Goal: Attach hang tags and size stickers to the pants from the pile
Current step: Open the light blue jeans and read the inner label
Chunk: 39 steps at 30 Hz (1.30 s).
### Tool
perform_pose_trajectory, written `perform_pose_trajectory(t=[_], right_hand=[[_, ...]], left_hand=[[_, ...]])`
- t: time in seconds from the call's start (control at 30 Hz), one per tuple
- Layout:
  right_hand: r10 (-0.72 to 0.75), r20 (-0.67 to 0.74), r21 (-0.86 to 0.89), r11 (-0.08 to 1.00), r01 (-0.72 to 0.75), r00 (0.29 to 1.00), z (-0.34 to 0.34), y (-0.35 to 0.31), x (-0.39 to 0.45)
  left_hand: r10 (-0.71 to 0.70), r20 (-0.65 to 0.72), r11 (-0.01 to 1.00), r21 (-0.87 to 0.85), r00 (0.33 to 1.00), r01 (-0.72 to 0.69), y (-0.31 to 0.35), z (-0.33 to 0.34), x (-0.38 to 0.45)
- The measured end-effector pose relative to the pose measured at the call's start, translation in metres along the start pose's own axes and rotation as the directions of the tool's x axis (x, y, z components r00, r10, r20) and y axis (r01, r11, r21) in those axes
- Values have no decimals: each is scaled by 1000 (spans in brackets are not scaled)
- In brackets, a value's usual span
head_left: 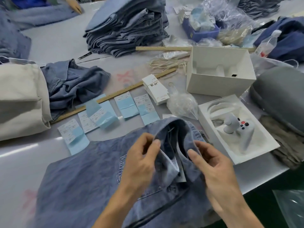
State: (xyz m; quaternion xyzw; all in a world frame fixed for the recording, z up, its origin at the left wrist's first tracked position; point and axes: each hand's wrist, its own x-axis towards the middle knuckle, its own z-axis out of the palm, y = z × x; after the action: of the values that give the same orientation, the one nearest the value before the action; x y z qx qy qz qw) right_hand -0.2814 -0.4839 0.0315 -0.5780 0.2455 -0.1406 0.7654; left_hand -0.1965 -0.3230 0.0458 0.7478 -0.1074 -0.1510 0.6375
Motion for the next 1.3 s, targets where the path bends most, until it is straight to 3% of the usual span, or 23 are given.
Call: perform_pose_trajectory(t=[0.07,0.23,0.37,0.47,0.57,0.63,0.8,0.83,0.9,0.97,1.0,1.07,1.13,1.2,1.3], right_hand=[[16,-21,49,999,-15,1000,-10,-9,6],[-41,67,-253,966,57,997,-10,-29,15],[-199,75,-447,869,211,977,-6,-39,29],[-437,74,-664,649,372,896,-3,-41,31],[-603,192,-798,364,481,774,1,-31,24],[-604,199,-797,359,486,772,-1,-25,22],[-292,13,-619,749,237,956,-5,-25,26],[-330,-4,-626,737,255,944,-6,-25,24],[-599,61,-713,534,455,798,-6,-29,19],[-724,292,-675,308,671,625,-5,-28,13],[-687,415,-617,269,740,596,-3,-27,14],[-532,599,-613,175,770,598,0,-23,21],[-415,658,-669,62,741,629,1,-16,27],[-431,654,-669,55,742,622,-3,-10,28],[-496,629,-625,136,769,599,-10,-2,20]], left_hand=[[-98,-58,992,-82,993,93,1,-23,3],[-188,-26,975,-129,982,184,8,-52,16],[-293,-16,929,-240,956,281,10,-49,24],[-330,6,909,-269,944,319,11,-39,31],[-303,26,912,-281,953,298,15,-34,40],[-272,27,919,-289,962,268,18,-32,45],[-218,113,920,-308,969,243,18,-20,43],[-220,111,918,-311,969,244,17,-17,42],[-225,99,920,-305,969,245,18,-12,43],[-232,93,927,-280,968,249,19,-10,43],[-230,97,929,-276,968,248,20,-8,43],[-217,115,925,-293,969,242,22,-5,44],[-194,101,926,-310,976,216,23,-2,45],[-164,54,943,-285,985,173,22,-2,47],[-111,13,986,-123,994,112,18,-6,49]])
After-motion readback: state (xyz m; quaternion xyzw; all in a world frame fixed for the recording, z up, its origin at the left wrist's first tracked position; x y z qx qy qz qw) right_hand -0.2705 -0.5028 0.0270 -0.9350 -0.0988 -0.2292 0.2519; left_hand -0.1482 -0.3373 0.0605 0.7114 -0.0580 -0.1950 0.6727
